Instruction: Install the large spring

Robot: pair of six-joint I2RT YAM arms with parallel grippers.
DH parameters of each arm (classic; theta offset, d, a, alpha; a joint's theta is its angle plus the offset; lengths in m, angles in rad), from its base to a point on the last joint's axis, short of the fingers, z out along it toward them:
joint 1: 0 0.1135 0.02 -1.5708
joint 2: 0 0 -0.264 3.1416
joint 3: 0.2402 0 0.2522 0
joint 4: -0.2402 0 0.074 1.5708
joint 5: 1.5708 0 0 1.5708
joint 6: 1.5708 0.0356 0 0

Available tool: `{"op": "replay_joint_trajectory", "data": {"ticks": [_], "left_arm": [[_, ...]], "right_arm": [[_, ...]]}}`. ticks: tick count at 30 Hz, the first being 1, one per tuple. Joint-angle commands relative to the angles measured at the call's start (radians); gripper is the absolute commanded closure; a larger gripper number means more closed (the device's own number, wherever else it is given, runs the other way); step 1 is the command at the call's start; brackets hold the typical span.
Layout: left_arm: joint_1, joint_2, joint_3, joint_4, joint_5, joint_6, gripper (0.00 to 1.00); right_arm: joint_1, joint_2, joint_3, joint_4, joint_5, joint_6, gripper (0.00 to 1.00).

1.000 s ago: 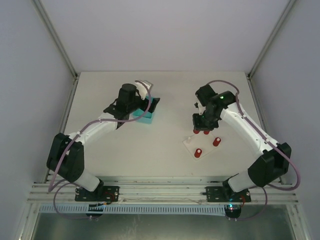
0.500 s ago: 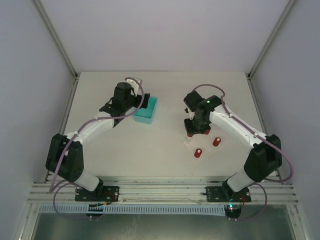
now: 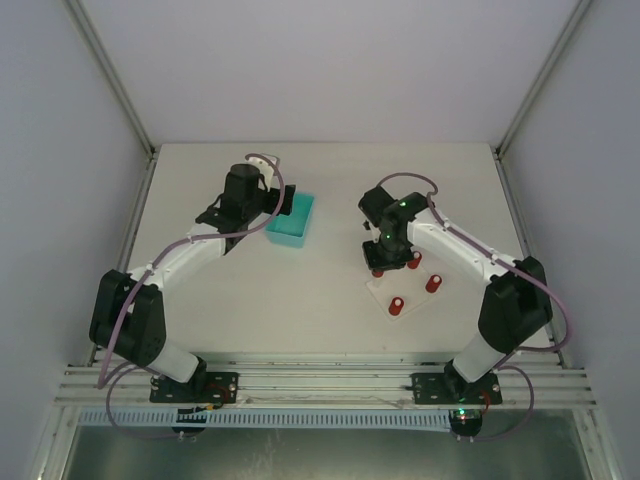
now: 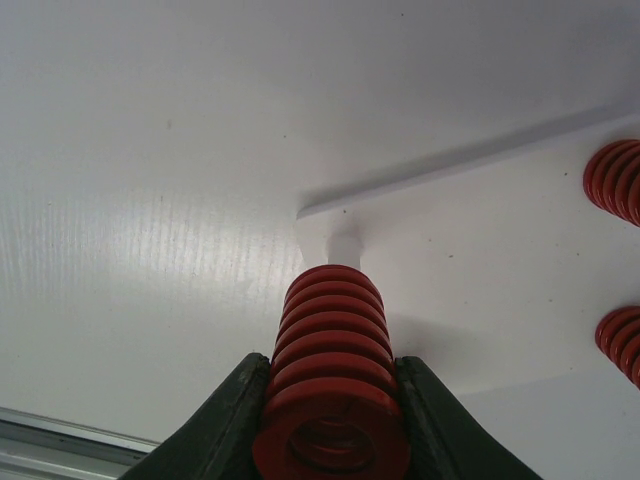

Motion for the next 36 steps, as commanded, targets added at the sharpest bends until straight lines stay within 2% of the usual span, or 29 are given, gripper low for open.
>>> {"op": "replay_joint_trajectory", "data": {"ticks": [1, 12, 17, 20, 25, 34, 36], "left_arm": [[0.008, -0.015, 0.008, -0.013, -0.013, 0.009, 0.01], [0.01, -0.011, 0.011, -0.017, -0.013, 0.013, 0.01], [0.011, -0.01, 0.009, -0.011, -0.005, 0.003, 0.01], [0.011, -0.014, 0.002, -0.003, -0.002, 0.001, 0.01], [0.011, -0.028, -0.01, 0.007, -0.003, -0.001, 0.01], [0.015, -0.077, -0.08, 0.09, 0.014, -0.021, 0.01], [0.019, -0.08, -0.088, 0.104, 0.02, -0.027, 0.01]], "right_arm": [[0.006, -0.003, -0.009, -0.016, 0.023, 0.0, 1.0], [0.006, 0.022, -0.047, 0.007, 0.015, 0.01, 1.0], [0.007, 0.047, -0.067, 0.051, 0.005, 0.017, 0.93], [0.007, 0.07, -0.075, 0.072, 0.013, 0.015, 0.86], [0.003, 0.08, -0.061, 0.07, 0.038, 0.014, 0.66], [-0.029, -0.029, -0.017, 0.018, 0.085, 0.016, 0.48], [-0.044, -0.068, 0.004, 0.007, 0.126, 0.014, 0.41]]}}
